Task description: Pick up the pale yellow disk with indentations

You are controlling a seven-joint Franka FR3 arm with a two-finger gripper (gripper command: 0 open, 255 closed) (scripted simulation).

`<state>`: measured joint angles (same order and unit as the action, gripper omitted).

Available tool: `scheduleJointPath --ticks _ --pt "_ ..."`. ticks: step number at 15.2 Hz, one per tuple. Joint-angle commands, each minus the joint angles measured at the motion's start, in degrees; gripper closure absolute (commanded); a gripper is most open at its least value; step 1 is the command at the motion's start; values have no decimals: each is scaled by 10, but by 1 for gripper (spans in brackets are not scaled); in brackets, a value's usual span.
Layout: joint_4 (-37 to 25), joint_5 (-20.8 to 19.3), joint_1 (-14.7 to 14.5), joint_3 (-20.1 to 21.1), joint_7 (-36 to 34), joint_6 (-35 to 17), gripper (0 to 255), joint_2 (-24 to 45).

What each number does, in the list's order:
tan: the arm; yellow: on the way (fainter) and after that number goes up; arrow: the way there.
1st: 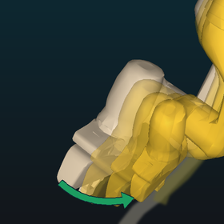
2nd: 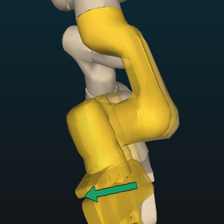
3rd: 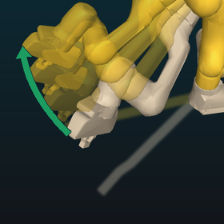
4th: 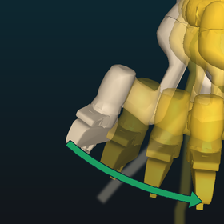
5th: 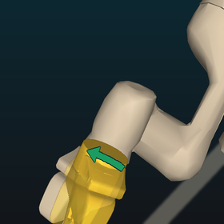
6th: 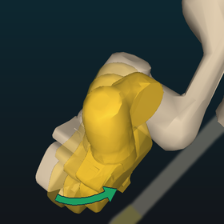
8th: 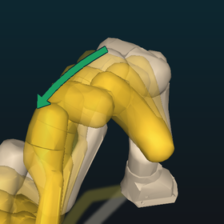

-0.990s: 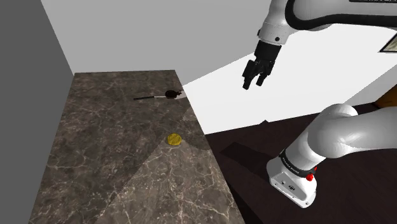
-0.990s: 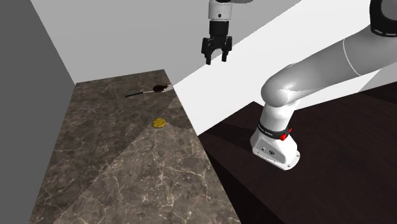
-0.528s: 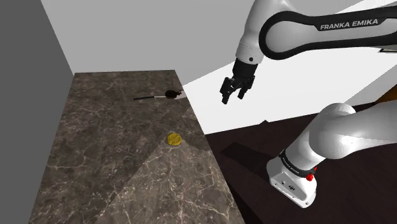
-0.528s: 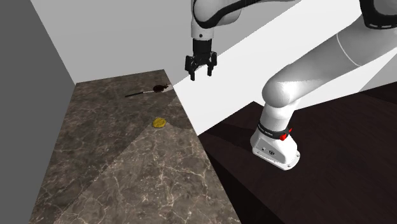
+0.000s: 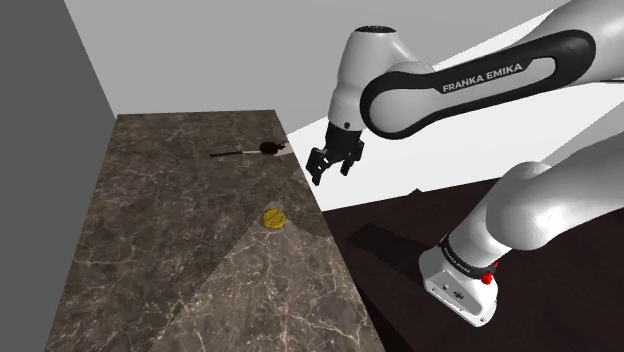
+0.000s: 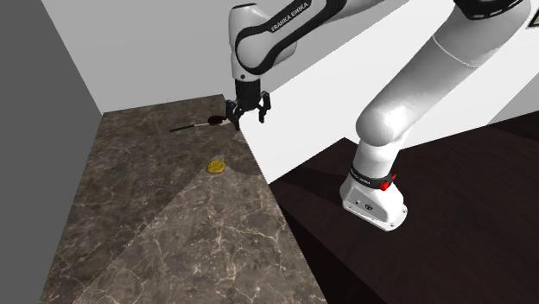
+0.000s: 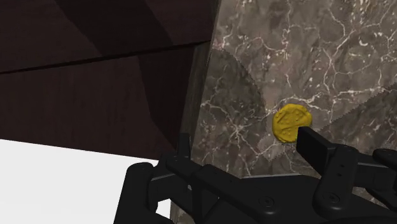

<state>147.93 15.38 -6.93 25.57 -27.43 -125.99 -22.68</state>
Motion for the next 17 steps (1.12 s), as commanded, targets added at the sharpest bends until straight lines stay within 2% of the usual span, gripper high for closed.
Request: scheduleJointPath --ticks 1,5,8,10,12,17 --pt "-12 -16 5 32 -41 -45 0 50" --pt "-51 -90 24 85 -139 -110 0 153" --pt "-91 -183 30 108 -236 -143 0 240" --pt "-124 -255 19 106 -304 -155 0 299" --pt "-160 -320 -4 91 -366 -159 0 356" --pt "-161 -353 -21 70 -391 -183 0 387"
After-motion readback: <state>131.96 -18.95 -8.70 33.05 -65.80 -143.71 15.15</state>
